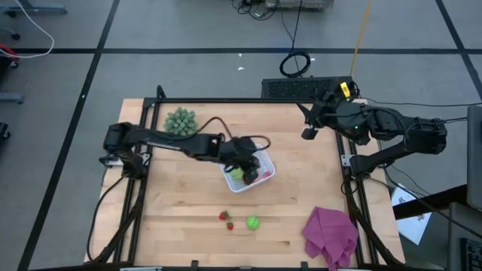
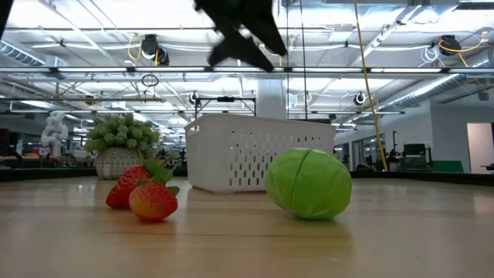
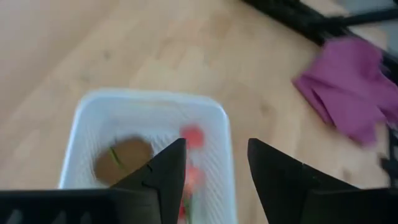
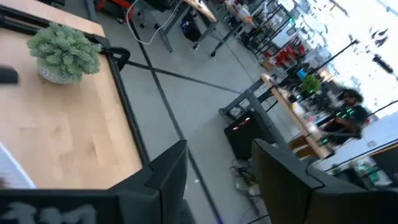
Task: Pick and placing Produce into tupperware
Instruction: Put the cabbage into the white bin
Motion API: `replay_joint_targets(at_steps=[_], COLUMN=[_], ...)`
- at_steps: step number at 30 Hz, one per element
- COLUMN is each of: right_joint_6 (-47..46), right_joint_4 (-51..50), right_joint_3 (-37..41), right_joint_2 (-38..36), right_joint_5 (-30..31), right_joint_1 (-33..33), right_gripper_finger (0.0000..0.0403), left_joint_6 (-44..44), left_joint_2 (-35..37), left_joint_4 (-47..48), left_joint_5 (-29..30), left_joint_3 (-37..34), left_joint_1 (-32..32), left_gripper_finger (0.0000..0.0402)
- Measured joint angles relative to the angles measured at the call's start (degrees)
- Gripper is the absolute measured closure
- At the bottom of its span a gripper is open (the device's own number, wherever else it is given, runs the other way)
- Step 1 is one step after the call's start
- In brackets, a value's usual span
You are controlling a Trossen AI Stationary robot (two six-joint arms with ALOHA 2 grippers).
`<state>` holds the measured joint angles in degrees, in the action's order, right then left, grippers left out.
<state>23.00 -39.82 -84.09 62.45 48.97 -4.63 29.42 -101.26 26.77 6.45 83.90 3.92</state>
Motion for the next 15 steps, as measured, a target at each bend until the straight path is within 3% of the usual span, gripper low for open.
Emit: replay_joint_targets(at_steps=[3,8,10,15], right_joint_6=[-5.14,-10.94,-11.65,-11.88], right_joint_4=[-2.63,-2.95,-0.72,8.59], right_joint_3=[0.00,0.94,3.14,13.01], right_joint_2=[-0.01,0.27,0.39,1.62], right_joint_5=[-5.82,-29.74,-36.30,-40.20], right_joint_1=[-0.04,-2.32,-4.48,-11.53], right_gripper_finger=[0.0232,0.0232,0.0232,0.0232], left_joint_6=[3.76,12.47,16.77,26.41], left_joint_2=[3.10,5.12,5.11,4.99], left_joint_4=[5.64,16.57,20.59,29.63], left_joint_5=[2.38,9.47,12.29,19.24], left_joint_3=[0.00,0.00,0.00,-0.04], left_joint_1=[3.80,11.45,14.55,21.19], left_gripper_finger=[0.0228,0.0231,0.0231,0.0234])
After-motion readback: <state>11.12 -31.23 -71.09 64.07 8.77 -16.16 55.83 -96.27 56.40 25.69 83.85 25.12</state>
